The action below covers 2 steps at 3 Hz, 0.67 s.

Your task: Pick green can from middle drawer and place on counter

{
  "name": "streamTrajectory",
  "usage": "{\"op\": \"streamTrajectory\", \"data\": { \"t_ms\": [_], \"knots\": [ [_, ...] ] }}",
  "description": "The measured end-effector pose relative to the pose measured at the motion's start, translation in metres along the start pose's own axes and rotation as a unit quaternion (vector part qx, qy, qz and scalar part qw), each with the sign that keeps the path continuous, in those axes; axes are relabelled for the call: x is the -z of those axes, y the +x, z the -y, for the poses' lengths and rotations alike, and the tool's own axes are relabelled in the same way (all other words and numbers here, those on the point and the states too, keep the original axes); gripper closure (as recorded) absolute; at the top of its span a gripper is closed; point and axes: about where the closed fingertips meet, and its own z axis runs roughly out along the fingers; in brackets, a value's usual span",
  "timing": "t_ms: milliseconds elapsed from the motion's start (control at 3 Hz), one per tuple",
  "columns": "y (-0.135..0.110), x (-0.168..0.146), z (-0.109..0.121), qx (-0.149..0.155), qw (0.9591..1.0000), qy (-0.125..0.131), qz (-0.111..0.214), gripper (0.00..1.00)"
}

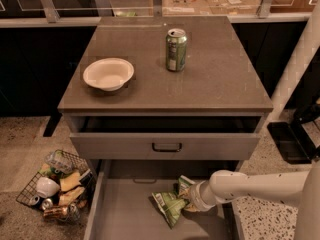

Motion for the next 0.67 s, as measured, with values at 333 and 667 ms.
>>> {"op": "streamTrajectory", "data": {
  "t_ms": [333, 667],
  "knots": [
    [-0.016, 0.022, 0.000, 0.024, 0.9995, 0.004, 0.018, 1.00],
    [-0.037, 0.059, -0.003, 0.051, 0.9976, 0.024, 0.041, 1.00]
  ]
}}
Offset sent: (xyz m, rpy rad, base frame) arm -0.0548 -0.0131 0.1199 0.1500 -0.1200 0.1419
